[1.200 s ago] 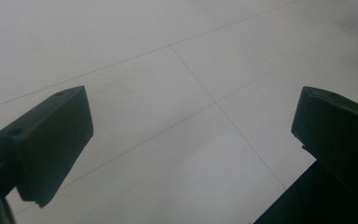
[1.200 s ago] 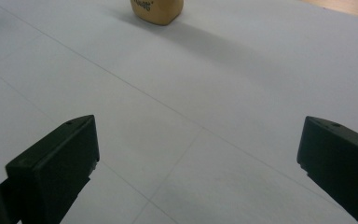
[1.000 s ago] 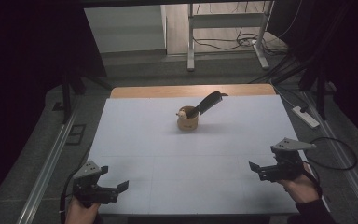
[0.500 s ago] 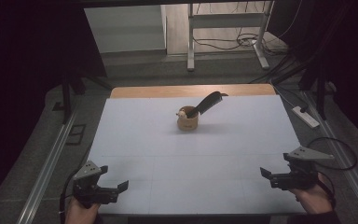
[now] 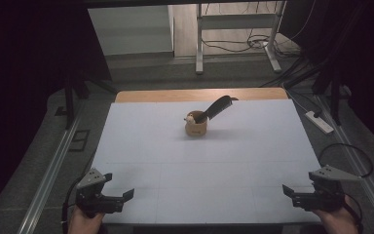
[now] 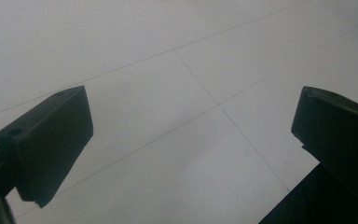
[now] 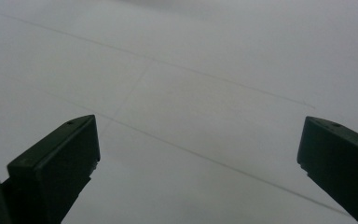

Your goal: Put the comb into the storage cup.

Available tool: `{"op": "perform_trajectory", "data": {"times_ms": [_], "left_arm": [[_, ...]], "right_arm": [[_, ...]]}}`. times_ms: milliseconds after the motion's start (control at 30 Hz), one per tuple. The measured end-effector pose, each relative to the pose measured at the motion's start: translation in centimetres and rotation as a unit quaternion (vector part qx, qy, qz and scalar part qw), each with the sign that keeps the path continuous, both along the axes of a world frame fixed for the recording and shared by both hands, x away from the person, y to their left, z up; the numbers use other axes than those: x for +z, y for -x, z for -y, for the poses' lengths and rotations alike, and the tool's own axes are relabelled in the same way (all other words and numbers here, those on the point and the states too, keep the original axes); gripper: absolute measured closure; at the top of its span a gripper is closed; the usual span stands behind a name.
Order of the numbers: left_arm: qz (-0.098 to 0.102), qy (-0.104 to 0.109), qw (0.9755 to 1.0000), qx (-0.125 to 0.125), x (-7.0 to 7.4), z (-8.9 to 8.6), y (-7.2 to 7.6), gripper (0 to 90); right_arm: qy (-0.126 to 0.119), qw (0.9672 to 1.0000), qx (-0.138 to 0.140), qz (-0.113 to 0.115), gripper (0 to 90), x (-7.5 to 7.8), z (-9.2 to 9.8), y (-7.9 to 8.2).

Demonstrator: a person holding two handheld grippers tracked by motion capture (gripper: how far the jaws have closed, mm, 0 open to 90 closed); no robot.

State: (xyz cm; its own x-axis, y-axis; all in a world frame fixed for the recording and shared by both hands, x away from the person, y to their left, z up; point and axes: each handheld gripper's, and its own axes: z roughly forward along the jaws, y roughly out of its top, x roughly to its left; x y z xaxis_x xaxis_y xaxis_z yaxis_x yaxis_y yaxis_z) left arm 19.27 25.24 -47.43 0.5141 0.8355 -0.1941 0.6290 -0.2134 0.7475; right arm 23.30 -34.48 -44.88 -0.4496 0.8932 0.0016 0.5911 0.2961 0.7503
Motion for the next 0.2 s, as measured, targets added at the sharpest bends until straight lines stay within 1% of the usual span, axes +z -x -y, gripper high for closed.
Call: {"op": "perform_trajectory", "data": {"times_ms": [100,133,200], "left_arm": [[-0.001,-0.001,1.0,-0.001,-0.01,0.02,-0.02,0.0],[-0.002,-0.001,1.0,-0.001,-0.02,0.03,-0.04,0.0],[-0.001,0.0,1.0,0.0,0.0,0.0,-0.02,0.0]], "right_arm": [[0.017,0.9997,-0.008,-0.014,0.0,-0.47,0.39,0.27],[0.012,0.9998,-0.013,-0.013,0.0,-0.43,0.55,0.31],[0.003,0.9998,-0.016,-0.012,0.0,-0.41,0.73,0.31]]}}
